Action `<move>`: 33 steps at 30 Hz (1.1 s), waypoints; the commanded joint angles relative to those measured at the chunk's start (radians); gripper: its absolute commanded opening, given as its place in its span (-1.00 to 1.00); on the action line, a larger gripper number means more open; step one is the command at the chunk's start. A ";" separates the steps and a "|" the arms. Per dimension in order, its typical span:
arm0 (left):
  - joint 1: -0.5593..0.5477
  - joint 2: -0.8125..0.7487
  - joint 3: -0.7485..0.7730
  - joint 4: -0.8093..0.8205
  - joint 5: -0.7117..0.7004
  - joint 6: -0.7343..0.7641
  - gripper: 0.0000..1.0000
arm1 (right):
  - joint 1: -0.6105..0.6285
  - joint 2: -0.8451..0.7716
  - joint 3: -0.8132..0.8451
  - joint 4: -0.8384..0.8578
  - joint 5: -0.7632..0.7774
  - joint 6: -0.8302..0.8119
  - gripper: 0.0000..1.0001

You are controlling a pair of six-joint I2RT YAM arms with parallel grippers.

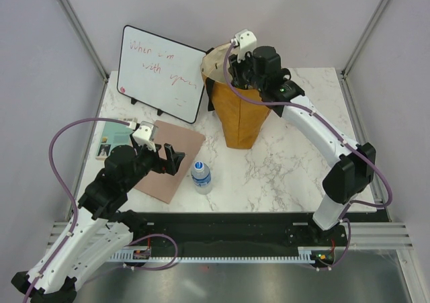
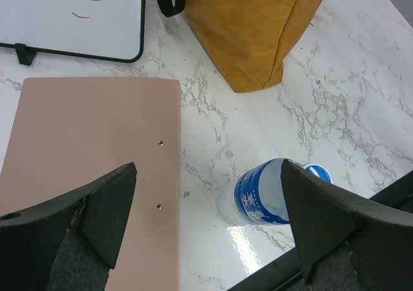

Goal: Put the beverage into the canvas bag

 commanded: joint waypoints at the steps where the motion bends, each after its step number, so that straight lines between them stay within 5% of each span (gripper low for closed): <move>1: -0.002 0.002 -0.002 0.034 0.005 0.024 1.00 | -0.008 -0.114 -0.020 0.142 0.038 -0.035 -1.00; 21: -0.002 0.000 -0.004 0.034 0.004 0.024 1.00 | -0.056 -0.174 -0.219 0.160 -0.011 0.037 -1.00; 33: -0.002 0.002 -0.004 0.032 -0.004 0.025 1.00 | -0.132 -0.070 -0.022 0.091 -0.124 0.033 -1.00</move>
